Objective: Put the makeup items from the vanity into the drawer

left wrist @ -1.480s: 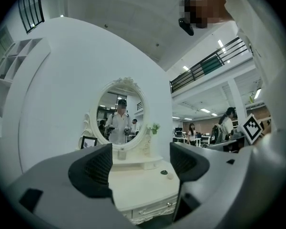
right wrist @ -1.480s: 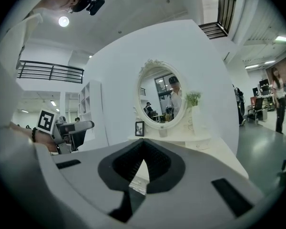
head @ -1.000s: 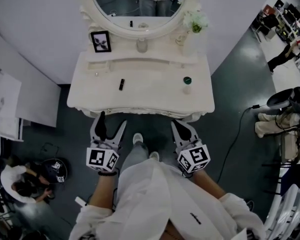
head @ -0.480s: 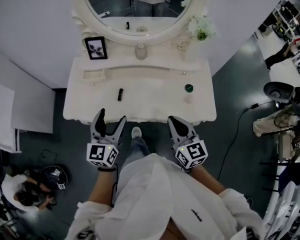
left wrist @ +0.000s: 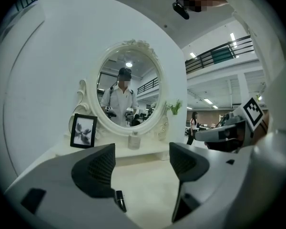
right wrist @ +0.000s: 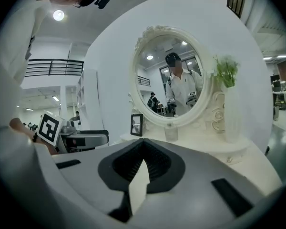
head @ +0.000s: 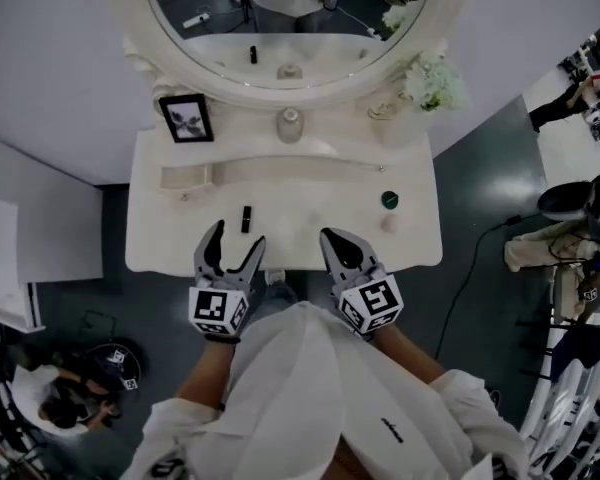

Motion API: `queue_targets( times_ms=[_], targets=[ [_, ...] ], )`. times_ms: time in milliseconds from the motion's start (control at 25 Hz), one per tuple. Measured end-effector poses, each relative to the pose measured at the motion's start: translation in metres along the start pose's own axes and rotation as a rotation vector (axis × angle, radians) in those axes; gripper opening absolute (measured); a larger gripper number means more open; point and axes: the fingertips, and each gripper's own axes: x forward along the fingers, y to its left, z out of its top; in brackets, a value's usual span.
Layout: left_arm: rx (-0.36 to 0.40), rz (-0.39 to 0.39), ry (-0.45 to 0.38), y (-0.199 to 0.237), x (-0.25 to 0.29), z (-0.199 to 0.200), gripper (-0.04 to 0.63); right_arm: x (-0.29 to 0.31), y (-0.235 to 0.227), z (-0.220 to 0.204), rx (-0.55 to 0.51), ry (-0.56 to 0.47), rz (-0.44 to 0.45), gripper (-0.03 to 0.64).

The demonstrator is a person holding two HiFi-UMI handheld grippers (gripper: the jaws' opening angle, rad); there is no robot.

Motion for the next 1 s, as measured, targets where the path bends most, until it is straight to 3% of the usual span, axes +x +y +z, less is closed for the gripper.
queue_targets(
  times_ms=[600,1000],
  targets=[
    [-0.063,0.006,0.170,0.050,0.072,-0.054,0.359,0.095,-0.002,-0.039,0.013,0.153,-0.007,0.018],
    [-0.027,0.058,0.284,0.050,0.087,-0.090,0.356,0.126,0.001,-0.076,0.021,0.244,0.035,0.018]
  ],
)
